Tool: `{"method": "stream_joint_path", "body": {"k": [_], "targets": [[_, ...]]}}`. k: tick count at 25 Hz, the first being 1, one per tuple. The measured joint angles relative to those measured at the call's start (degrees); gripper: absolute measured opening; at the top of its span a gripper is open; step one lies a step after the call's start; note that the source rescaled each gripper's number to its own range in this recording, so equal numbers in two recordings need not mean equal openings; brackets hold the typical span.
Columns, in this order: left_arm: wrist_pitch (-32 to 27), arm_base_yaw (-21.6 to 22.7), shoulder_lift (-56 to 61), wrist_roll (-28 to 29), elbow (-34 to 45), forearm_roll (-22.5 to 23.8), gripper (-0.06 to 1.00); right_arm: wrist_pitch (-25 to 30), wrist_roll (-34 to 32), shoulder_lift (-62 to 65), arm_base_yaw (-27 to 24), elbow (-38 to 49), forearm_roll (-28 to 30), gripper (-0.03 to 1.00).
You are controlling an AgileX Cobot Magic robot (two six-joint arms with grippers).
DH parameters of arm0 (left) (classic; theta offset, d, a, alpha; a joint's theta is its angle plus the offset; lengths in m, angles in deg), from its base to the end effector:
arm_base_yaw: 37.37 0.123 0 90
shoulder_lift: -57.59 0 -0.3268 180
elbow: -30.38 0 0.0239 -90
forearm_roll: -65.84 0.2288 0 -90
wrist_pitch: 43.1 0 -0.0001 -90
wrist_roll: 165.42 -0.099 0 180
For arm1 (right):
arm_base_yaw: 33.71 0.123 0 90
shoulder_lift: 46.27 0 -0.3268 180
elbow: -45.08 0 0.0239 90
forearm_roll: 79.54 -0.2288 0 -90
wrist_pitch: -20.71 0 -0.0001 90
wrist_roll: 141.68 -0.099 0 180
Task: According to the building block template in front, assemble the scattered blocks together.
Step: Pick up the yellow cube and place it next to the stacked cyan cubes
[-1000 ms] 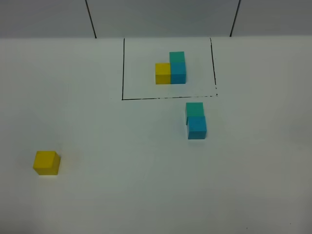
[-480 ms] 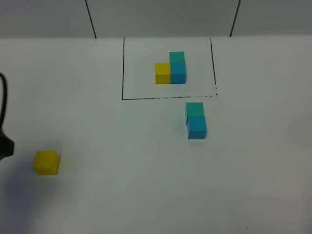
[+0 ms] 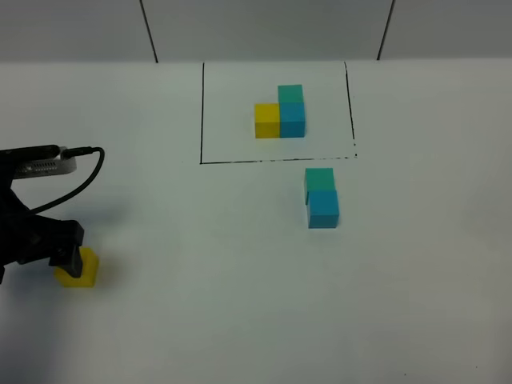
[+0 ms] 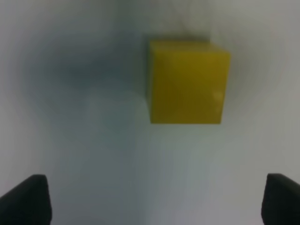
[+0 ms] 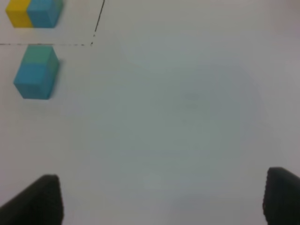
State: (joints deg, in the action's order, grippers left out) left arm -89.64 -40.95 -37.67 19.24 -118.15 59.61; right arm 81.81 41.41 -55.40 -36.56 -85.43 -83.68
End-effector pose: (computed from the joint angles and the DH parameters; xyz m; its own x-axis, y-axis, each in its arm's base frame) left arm 0.2384 -0.0227 0.2328 -0.9899 -0.0935 -0.1065 -0.0834 0.9919 -0.0959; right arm -0.0536 0.0089 0.2654 -0.4940 0.0056 -0.8694 -0.0146 0.9998 0.0148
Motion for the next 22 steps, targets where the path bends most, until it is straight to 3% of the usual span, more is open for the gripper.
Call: {"method": "stream_joint_path", "body": {"k": [8, 15, 22], "targets": [[5.43, -0.29, -2.18, 1.49, 0.00, 0.05, 0.94, 0.00, 0.00, 0.00, 0.00, 0.00, 0.00, 0.73], [7.49, -4.20, -5.67, 2.55, -0.04, 0.30, 0.94, 0.00, 0.00, 0.00, 0.00, 0.00, 0.00, 0.73], [9.23, -4.94, -6.77, 8.80, 0.37, 7.36, 0.94, 0.00, 0.00, 0.00, 0.00, 0.00, 0.00, 0.73]]}}
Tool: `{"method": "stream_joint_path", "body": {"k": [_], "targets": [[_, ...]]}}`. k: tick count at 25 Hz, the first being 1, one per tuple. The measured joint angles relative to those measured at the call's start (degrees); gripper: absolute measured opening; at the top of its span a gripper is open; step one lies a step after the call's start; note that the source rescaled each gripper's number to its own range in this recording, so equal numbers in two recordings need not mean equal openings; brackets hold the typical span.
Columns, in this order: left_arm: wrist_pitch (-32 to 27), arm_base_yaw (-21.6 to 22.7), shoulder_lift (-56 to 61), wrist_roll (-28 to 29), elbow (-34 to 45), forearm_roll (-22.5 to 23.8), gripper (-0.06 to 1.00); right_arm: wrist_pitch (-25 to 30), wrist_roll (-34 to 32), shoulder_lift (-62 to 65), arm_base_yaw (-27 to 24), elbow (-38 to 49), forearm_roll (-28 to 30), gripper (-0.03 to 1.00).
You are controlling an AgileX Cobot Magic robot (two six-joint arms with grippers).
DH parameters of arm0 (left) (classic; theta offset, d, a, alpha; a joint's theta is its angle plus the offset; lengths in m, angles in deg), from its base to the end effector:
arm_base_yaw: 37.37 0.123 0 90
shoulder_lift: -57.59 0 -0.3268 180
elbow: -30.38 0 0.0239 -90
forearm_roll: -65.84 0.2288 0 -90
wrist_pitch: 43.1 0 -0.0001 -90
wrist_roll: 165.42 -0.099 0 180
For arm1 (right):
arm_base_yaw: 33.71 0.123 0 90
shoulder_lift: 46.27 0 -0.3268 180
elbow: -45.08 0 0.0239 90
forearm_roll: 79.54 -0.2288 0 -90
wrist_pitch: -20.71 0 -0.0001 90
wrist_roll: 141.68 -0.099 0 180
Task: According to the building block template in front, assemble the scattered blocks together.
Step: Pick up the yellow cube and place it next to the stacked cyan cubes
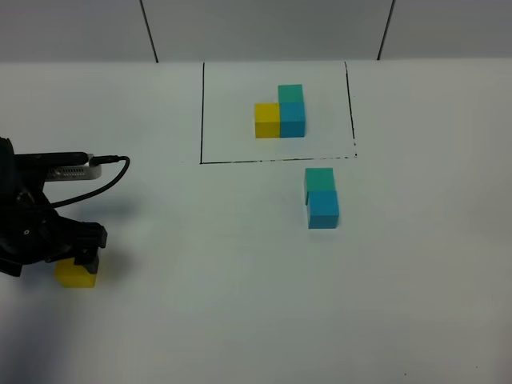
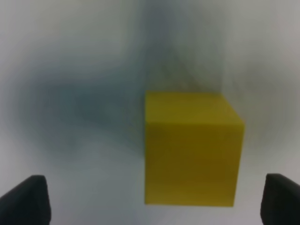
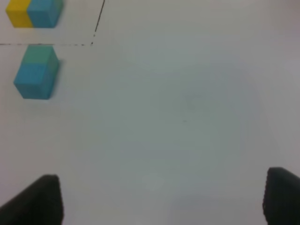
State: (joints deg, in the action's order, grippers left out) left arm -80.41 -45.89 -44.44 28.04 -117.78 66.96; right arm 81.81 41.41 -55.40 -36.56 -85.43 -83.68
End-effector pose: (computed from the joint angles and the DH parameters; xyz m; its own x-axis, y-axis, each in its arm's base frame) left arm 0.2620 -0.0381 0.2035 -0.9857 -0.0724 -0.1523 -0.0698 0.9973 -0.0220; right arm -0.0536 0.0089 0.2654 -0.4940 0.0056 -0.8694 -0.0146 0.9998 0.0148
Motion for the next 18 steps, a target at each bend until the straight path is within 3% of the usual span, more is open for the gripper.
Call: {"method": "stream_joint_path", "body": {"k": [7, 18], "targets": [[8.85, -0.01, 0.00, 0.25, 4.96, -1.13, 0.93, 0.00, 0.00, 0.00, 0.00, 0.00, 0.00, 0.73], [10.26, -0.01, 0.00, -0.66, 5.83, -1.13, 0.90, 0.00, 0.00, 0.00, 0.00, 0.00, -0.05, 0.73]]}}
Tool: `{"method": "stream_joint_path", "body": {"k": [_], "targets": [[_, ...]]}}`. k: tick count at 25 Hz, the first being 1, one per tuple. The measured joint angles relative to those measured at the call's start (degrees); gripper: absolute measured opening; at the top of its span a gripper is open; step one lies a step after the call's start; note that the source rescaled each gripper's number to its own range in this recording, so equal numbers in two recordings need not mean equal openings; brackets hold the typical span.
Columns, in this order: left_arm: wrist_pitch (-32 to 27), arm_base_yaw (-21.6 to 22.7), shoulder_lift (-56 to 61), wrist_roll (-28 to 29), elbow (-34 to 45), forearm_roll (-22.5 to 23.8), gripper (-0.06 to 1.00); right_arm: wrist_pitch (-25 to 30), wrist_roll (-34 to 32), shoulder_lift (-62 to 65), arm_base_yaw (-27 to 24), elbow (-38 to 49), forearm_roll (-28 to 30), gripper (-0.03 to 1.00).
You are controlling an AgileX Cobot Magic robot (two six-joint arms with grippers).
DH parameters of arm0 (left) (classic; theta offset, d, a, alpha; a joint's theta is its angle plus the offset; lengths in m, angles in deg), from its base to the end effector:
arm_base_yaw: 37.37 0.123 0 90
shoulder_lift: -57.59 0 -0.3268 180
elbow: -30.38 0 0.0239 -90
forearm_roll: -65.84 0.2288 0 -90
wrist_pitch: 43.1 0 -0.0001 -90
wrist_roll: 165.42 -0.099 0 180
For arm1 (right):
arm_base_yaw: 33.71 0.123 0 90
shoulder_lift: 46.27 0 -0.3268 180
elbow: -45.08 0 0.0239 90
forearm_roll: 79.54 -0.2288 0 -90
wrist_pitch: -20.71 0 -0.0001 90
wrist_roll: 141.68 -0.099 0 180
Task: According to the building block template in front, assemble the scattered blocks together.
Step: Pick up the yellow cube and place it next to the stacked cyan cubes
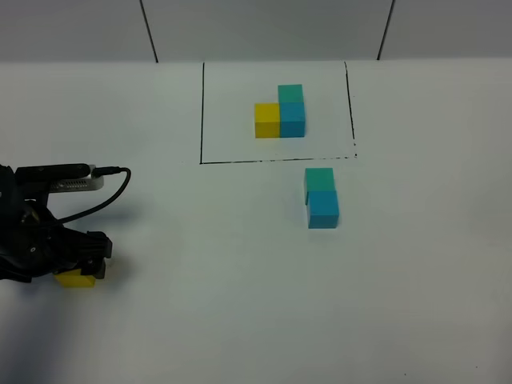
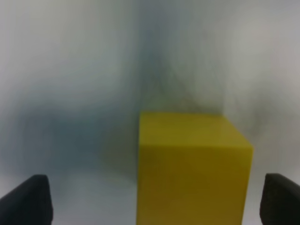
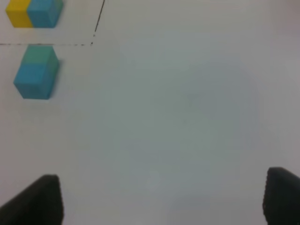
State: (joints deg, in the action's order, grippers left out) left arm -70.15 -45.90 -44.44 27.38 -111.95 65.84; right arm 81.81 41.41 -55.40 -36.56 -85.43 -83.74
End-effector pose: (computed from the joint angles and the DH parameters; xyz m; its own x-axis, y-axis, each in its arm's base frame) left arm 0.2541 -0.0381 0.1872 -0.9716 -0.0783 -0.2235 -0.0686 0.9963 -0.0508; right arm -0.0536 0.0090 0.2654 -0.4940 0.0062 -0.8695 -0.0151 0.9998 0.0157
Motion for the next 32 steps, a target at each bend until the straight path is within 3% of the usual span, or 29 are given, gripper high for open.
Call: {"method": "stream_joint_path", "body": {"k": [10, 17, 21, 23, 26, 31, 32], "targets": [[1.02, -0.12, -0.20, -1.64, 0.00, -1.42, 0.89, 0.00, 0.00, 0.00, 0.00, 0.00, 0.00, 0.73], [1.65, -2.63, -4.02, -1.58, 0.00, -1.56, 0.87, 0.00, 0.00, 0.00, 0.00, 0.00, 0.00, 0.73], [3.21, -2.67, -4.02, -0.52, 0.00, -1.56, 0.81, 0.00, 0.00, 0.00, 0.00, 0.00, 0.00, 0.73], [3.35, -2.67, -4.20, 0.12, 0.00, -1.56, 0.73, 0.00, 0.00, 0.00, 0.00, 0.00, 0.00, 0.73], [2.53, -2.67, -4.69, 1.13, 0.00, -1.61, 0.52, 0.00, 0.00, 0.00, 0.00, 0.00, 0.00, 0.73], [1.24, -2.67, -4.68, 1.39, -0.13, -1.61, 0.00, 0.00, 0.00, 0.00, 0.00, 0.00, 0.00, 0.73], [0.62, -2.67, -4.68, 1.33, -0.66, -1.61, 0.01, 0.00, 0.00, 0.00, 0.00, 0.00, 0.00, 0.73]]}}
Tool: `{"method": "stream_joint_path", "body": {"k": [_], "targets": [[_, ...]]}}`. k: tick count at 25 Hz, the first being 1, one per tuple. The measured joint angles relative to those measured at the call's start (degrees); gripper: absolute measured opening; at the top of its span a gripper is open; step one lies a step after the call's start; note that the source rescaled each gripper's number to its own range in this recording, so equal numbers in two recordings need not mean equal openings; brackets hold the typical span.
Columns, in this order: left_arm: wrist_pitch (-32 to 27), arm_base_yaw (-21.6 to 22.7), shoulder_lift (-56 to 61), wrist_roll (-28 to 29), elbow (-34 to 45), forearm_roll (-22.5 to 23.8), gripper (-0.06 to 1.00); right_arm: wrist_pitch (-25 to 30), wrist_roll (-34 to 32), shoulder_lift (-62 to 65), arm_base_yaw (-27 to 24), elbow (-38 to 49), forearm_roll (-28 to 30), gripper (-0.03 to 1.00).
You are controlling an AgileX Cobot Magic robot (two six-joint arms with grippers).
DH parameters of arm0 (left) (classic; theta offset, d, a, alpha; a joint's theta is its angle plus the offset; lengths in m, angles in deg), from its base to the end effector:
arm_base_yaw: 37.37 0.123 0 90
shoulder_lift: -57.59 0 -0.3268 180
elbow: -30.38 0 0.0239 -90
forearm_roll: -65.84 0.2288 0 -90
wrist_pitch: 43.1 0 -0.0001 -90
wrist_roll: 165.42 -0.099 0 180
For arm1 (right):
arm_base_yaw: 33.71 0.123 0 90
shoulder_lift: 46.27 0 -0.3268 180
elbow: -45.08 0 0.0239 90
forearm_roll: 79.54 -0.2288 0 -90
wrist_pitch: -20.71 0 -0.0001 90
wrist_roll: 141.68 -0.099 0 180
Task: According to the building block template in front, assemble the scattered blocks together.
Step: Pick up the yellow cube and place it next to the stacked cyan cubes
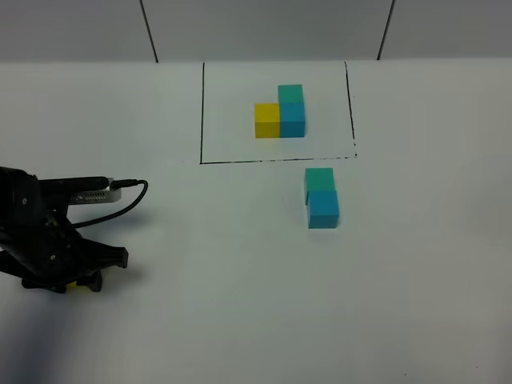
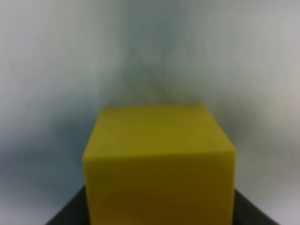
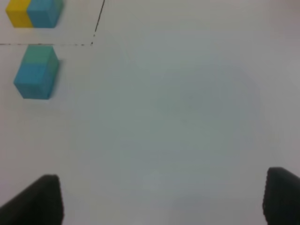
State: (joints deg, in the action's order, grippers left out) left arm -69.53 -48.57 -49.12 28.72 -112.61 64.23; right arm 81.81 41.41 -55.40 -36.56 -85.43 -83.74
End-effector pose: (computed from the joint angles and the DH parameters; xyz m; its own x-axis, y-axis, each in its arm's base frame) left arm 0.2602 -0.0528 0.1682 -0.9837 -0.0790 -0.1616 -0.0705 0.9958 -0.0579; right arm -0.0536 0.0090 0.2654 -0.4940 0.0062 -0.8695 -0.0151 0.9998 0.0157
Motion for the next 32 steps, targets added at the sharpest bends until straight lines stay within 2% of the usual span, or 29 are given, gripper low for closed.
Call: {"method": "stream_joint_path", "body": {"k": [3, 5, 8, 11, 14, 18, 21, 24, 27, 32], "targets": [[-4.14, -0.25, 0.00, -1.89, -4.02, 0.00, 0.01, 0.00, 0.00, 0.00, 0.00, 0.00, 0.00, 0.73], [-8.27, -1.36, -0.02, -6.49, -8.77, 0.28, 0.01, 0.00, 0.00, 0.00, 0.00, 0.00, 0.00, 0.73], [-14.61, -5.05, -1.16, -21.03, -16.98, 1.08, 0.01, 0.00, 0.00, 0.00, 0.00, 0.00, 0.00, 0.73], [-21.72, -10.23, -5.49, -38.60, -26.42, 1.18, 0.01, 0.00, 0.00, 0.00, 0.00, 0.00, 0.00, 0.73], [-27.94, -14.79, -12.56, -48.00, -36.83, 1.18, 0.01, 0.00, 0.00, 0.00, 0.00, 0.00, 0.00, 0.73], [-34.46, -19.66, -22.06, -57.41, -49.49, 1.24, 0.01, 0.00, 0.00, 0.00, 0.00, 0.00, 0.00, 0.73], [-37.06, -22.62, -27.18, -61.11, -56.47, 1.06, 0.01, 0.00, 0.00, 0.00, 0.00, 0.00, 0.00, 0.73], [-37.07, -24.41, -29.99, -64.78, -60.92, -0.71, 0.01, 0.00, 0.00, 0.00, 0.00, 0.00, 0.00, 0.73], [-37.07, -25.59, -31.47, -67.63, -62.92, -3.14, 0.01, 0.00, 0.00, 0.00, 0.00, 0.00, 0.00, 0.73], [-36.90, -26.80, -33.28, -68.26, -63.71, -4.15, 0.01, 0.00, 0.00, 0.00, 0.00, 0.00, 0.00, 0.73]]}}
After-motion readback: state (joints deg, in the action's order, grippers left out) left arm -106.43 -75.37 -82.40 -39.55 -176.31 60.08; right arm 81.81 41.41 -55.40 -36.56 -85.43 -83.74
